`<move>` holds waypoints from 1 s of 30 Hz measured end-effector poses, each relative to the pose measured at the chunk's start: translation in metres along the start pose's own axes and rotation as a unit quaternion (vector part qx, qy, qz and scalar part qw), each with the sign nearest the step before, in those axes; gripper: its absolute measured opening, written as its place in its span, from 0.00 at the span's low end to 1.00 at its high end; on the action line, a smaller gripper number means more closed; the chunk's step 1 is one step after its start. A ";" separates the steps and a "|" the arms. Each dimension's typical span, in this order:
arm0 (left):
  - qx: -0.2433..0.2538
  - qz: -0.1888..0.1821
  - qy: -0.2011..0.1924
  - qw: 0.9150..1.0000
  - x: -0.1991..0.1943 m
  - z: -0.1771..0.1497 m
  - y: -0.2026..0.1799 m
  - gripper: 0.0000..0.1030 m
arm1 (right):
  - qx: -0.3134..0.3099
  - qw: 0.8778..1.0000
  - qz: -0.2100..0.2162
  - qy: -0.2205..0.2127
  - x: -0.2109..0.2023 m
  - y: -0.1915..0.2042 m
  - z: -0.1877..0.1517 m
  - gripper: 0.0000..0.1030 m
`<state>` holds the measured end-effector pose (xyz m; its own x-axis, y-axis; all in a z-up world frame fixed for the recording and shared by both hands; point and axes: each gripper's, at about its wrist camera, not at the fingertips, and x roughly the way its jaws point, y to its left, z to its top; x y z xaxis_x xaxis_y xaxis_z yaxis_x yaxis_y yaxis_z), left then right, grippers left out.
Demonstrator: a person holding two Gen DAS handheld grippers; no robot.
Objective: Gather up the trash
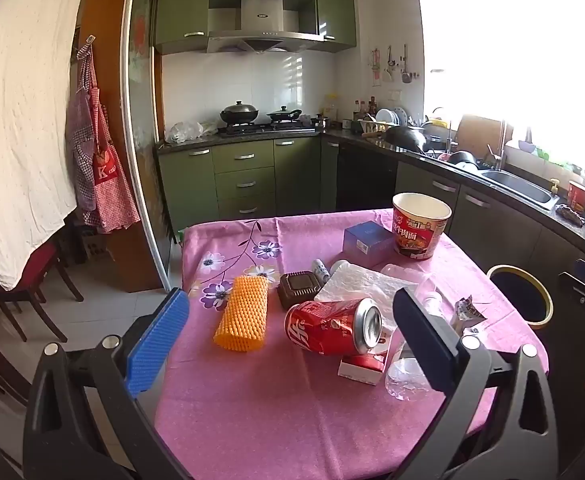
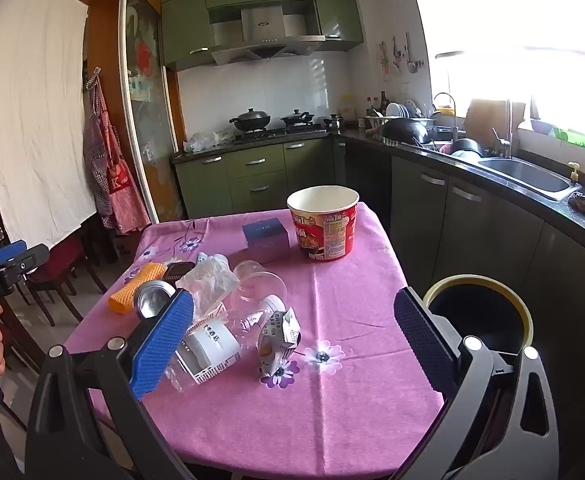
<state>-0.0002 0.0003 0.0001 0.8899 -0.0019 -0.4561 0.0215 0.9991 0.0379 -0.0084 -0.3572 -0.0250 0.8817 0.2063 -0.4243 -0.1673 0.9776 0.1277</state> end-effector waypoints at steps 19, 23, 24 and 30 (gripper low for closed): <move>-0.003 -0.005 0.002 1.000 0.003 -0.001 -0.009 0.94 | 0.005 1.000 0.002 0.007 0.005 -0.001 -0.001 0.96; 0.001 -0.007 0.002 1.000 0.002 -0.001 -0.007 0.94 | 0.005 1.000 0.003 0.007 0.006 -0.001 -0.002 0.96; 0.001 -0.008 0.002 1.000 0.002 -0.001 -0.008 0.94 | 0.004 1.000 0.003 0.008 0.006 -0.001 -0.002 0.96; 0.000 -0.012 0.004 1.000 0.003 -0.004 -0.006 0.94 | 0.004 1.000 0.003 0.009 0.008 0.001 -0.002 0.96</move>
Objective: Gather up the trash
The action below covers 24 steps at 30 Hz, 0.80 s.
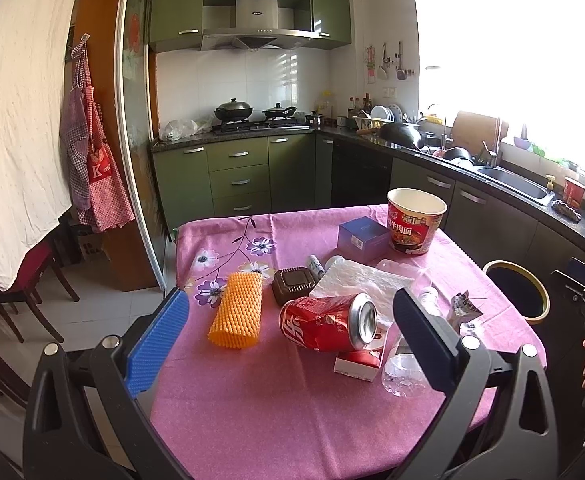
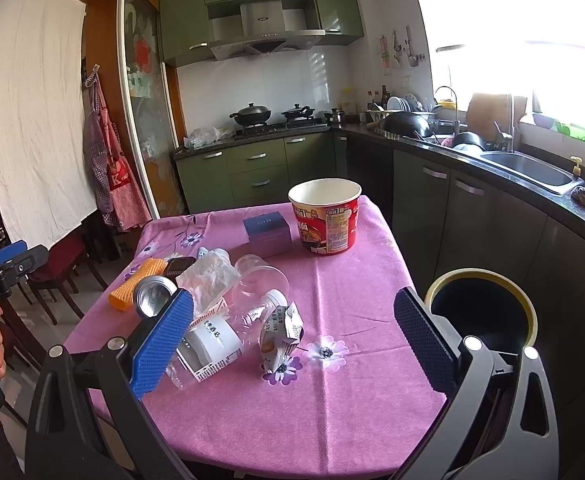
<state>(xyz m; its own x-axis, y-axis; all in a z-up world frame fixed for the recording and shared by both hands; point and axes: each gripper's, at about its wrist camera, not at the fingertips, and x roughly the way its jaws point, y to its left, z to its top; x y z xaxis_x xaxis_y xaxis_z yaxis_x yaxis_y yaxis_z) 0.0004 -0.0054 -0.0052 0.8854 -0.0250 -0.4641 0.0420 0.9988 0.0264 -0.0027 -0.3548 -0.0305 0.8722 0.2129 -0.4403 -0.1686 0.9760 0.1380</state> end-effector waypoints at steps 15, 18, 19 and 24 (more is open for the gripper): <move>0.003 -0.001 0.006 1.000 0.004 -0.004 -0.001 0.94 | 0.001 1.000 -0.001 0.004 0.005 0.001 -0.003 0.96; 0.003 -0.002 0.006 1.000 0.005 -0.006 0.000 0.94 | 0.001 1.000 0.000 0.006 0.007 0.001 -0.003 0.96; 0.002 -0.001 0.006 1.000 0.006 -0.006 0.000 0.94 | 0.001 1.000 0.001 0.005 0.007 0.002 -0.004 0.96; 0.003 -0.001 0.006 1.000 0.006 -0.008 -0.001 0.94 | 0.001 1.000 0.000 0.006 0.007 0.002 -0.004 0.96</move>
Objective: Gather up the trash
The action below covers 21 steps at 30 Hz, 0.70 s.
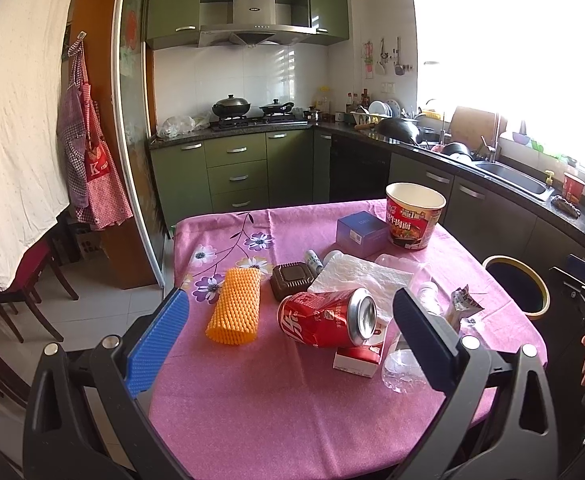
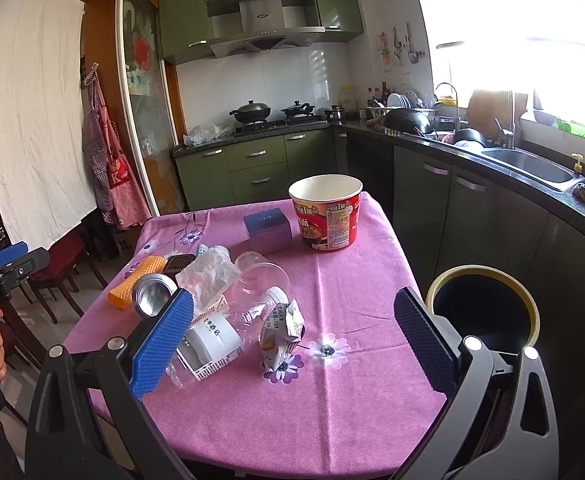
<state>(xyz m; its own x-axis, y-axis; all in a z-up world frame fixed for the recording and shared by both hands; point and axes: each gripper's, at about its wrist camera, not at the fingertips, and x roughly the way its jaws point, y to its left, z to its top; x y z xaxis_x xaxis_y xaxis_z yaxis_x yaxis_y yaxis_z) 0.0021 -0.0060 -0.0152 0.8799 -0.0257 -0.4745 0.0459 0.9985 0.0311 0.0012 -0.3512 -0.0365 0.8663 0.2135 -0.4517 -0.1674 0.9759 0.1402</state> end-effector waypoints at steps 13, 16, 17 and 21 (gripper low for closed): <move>0.001 -0.003 0.003 1.000 0.001 -0.002 0.000 0.94 | 0.001 1.000 0.000 0.003 0.001 -0.001 0.000 0.96; 0.001 -0.002 0.002 1.000 0.001 0.001 -0.002 0.94 | 0.002 1.000 0.001 0.004 0.002 -0.002 0.001 0.96; 0.001 -0.003 0.003 1.000 0.001 0.000 -0.002 0.94 | 0.002 1.000 0.001 0.004 0.002 -0.002 0.001 0.96; 0.001 -0.002 0.002 1.000 0.001 0.001 -0.001 0.94 | 0.003 1.000 0.001 0.005 0.002 -0.002 0.000 0.96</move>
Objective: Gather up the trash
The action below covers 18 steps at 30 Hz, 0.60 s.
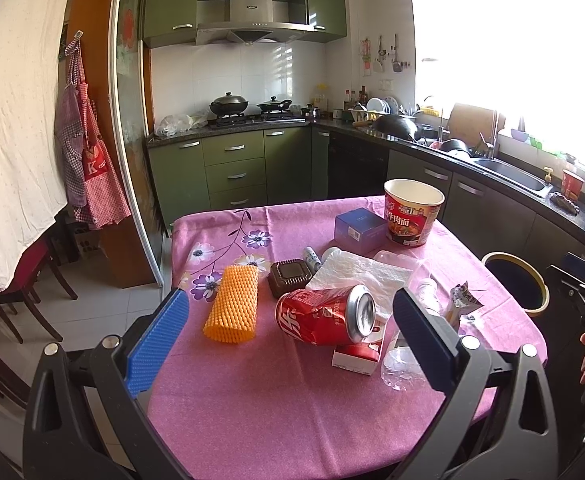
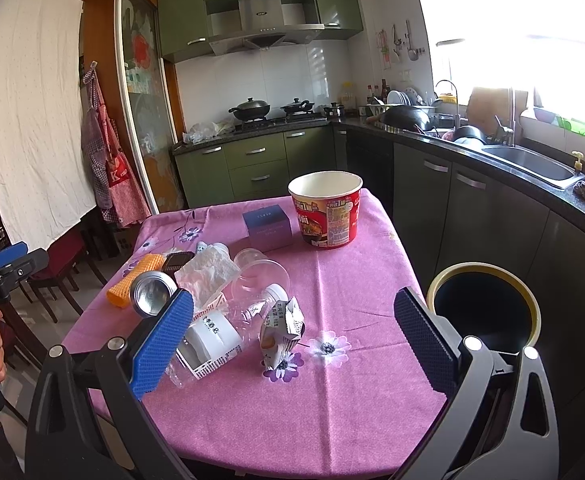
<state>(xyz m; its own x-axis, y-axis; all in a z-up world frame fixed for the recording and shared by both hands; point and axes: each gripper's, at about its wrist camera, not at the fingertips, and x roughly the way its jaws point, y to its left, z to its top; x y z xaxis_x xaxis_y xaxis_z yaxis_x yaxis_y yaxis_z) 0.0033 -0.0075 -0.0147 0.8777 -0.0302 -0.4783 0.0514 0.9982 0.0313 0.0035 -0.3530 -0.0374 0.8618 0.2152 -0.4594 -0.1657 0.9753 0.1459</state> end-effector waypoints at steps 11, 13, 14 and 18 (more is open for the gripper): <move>0.002 -0.001 0.000 1.000 0.001 -0.003 -0.002 0.94 | 0.000 1.000 -0.001 0.000 0.000 0.000 0.000 0.96; 0.001 -0.002 0.001 1.000 0.001 -0.002 -0.002 0.94 | 0.001 1.000 -0.001 0.000 0.000 -0.001 0.000 0.96; 0.001 -0.001 0.001 1.000 0.001 -0.001 -0.002 0.94 | 0.001 1.000 -0.001 0.000 0.000 -0.001 -0.001 0.96; 0.003 -0.002 0.002 1.000 0.002 -0.003 -0.003 0.94 | 0.001 1.000 -0.001 0.000 0.001 -0.002 -0.001 0.96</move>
<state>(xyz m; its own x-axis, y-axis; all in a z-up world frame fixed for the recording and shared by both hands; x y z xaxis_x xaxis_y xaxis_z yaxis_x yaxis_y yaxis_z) 0.0031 -0.0106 -0.0182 0.8760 -0.0334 -0.4812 0.0568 0.9978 0.0341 0.0039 -0.3544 -0.0384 0.8618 0.2134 -0.4601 -0.1632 0.9756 0.1468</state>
